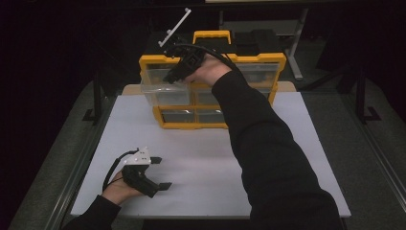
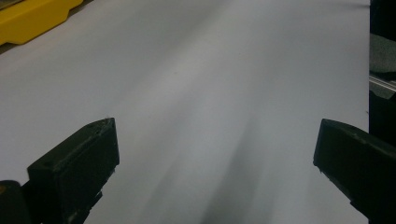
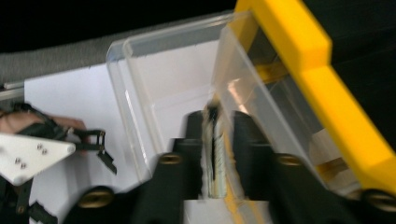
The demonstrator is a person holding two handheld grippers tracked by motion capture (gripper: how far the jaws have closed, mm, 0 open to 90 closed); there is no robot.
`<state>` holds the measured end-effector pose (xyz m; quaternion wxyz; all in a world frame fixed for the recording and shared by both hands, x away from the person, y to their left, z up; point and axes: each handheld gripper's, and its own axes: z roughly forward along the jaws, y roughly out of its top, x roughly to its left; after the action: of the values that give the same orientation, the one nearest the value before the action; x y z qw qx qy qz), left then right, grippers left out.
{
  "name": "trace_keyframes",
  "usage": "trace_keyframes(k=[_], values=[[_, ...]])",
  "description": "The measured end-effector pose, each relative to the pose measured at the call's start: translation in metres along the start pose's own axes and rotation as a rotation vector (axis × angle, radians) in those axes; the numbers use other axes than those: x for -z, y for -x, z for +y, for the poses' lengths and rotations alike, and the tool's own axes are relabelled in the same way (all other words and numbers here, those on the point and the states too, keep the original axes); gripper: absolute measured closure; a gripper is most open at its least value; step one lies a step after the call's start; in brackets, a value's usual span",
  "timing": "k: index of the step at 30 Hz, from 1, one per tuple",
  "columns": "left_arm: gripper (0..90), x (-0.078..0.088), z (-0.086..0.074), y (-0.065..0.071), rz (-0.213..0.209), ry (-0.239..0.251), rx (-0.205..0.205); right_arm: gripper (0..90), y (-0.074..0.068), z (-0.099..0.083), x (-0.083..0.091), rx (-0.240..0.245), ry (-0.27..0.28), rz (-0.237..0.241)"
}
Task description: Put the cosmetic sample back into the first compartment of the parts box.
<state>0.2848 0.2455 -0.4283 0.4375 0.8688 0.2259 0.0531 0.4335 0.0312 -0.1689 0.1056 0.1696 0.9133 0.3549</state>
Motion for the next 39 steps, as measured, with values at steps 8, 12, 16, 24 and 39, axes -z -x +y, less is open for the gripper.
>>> trace_keyframes(k=[8, 12, 16, 24, 39], values=[[0.0, -0.001, 0.000, 0.000, 0.003, -0.002, 0.007, 88.2, 0.004, -0.005, 0.024, -0.015, 0.032, -0.005], [0.0, -0.001, 0.001, 0.000, 0.006, -0.002, 0.010, 88.6, 0.006, -0.011, 0.037, -0.025, 0.051, -0.010], [0.0, -0.001, 0.001, 0.001, 0.008, -0.007, 0.009, 88.6, 0.008, -0.022, 0.050, -0.030, 0.071, -0.019], [0.0, -0.001, -0.002, 0.001, 0.011, -0.008, 0.014, 88.5, 0.010, -0.054, 0.058, -0.058, 0.076, -0.038], [0.0, -0.002, -0.001, 0.000, 0.011, -0.014, 0.009, 55.3, 0.010, -0.126, 0.035, -0.115, 0.113, -0.053]])
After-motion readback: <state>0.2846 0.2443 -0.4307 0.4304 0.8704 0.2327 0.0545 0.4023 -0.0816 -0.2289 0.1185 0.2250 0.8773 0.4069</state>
